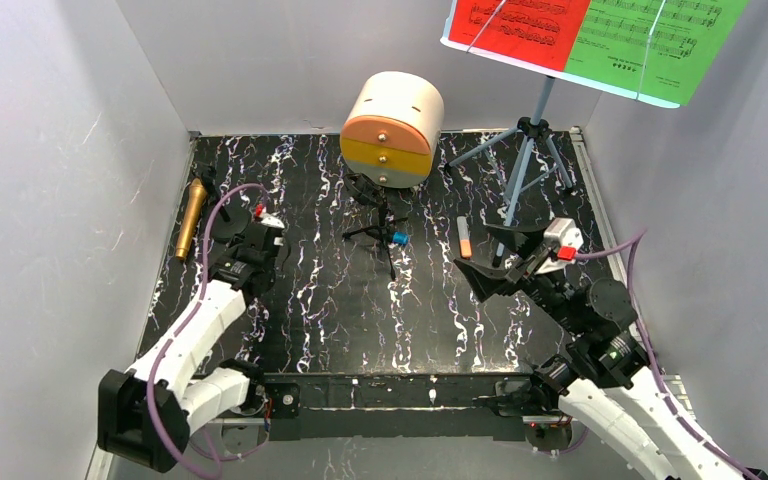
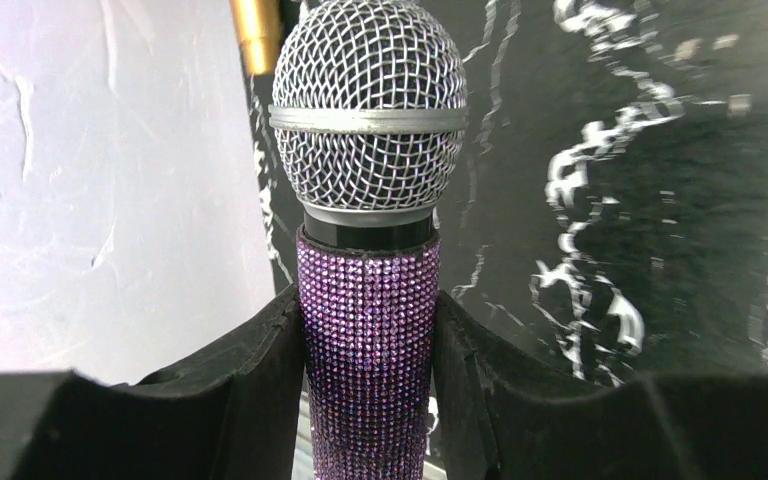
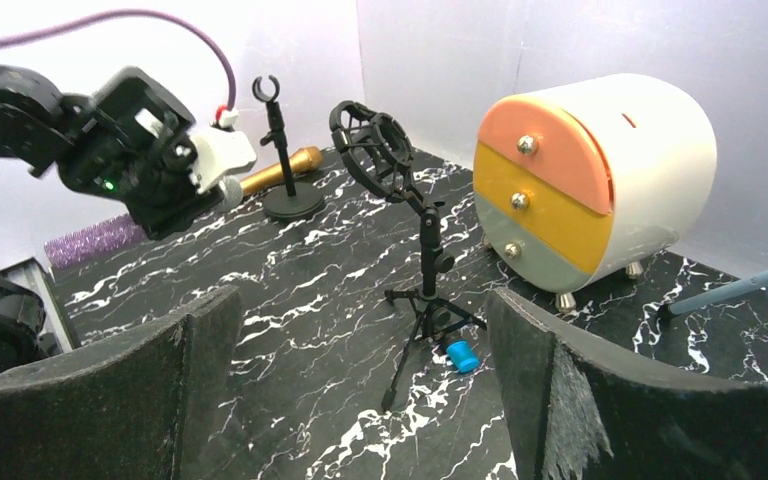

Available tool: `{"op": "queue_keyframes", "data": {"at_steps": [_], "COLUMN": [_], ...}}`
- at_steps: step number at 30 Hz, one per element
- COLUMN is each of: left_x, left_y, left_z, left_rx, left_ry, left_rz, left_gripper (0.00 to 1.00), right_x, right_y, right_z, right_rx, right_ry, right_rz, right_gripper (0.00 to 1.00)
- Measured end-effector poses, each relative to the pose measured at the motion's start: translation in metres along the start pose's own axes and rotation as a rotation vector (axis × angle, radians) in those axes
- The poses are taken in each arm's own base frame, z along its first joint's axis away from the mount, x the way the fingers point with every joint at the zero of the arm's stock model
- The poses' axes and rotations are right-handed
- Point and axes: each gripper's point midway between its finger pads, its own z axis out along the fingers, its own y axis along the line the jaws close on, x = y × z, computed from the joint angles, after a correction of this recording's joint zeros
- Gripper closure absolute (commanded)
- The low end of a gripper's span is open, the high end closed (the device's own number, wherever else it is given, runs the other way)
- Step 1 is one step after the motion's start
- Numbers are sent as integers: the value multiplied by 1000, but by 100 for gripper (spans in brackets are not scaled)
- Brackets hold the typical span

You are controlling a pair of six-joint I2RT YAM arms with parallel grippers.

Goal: Pack up the instrument practice props
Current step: Place the microphone at the corner of the board.

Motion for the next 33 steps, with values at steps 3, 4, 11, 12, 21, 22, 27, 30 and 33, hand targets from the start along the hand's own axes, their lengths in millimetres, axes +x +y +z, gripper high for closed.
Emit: {"op": "queue_keyframes", "data": {"at_steps": [3,4,11,12,21,22,27,30,33], "left_x": [16,24,70,74,106,109,116,111,108], "left_y": [6,7,3,3,10,11,13,13,15], "left_z": [20,27,66,69,87,89,98,104,107], "left_rx": [-60,-81,-143,-152,-214,-215,-226,-220,-225], "left_ry": [73,106,257,264,318,334,402,417,433], "left_rz": [-7,-5,-1,-6,16,24,72,89,105], "left_gripper": [100,100,100,100,88,83,66,52,44], "right_x": [-5,-8,-17,-19,-32,-30,-26,-25,-25], "right_y": [0,2,4,4,2,2,1,1,0], "right_z": [-5,-6,-12,-14,-25,-25,-25,-25,-25], "right_rx": [13,13,29,34,67,69,75,77,81], "right_ry": [-26,-37,-75,-85,-134,-129,-114,-110,-109], "right_rz": [0,1,14,16,23,23,22,22,19], "right_gripper": [1,1,1,1,1,1,1,1,1]}}
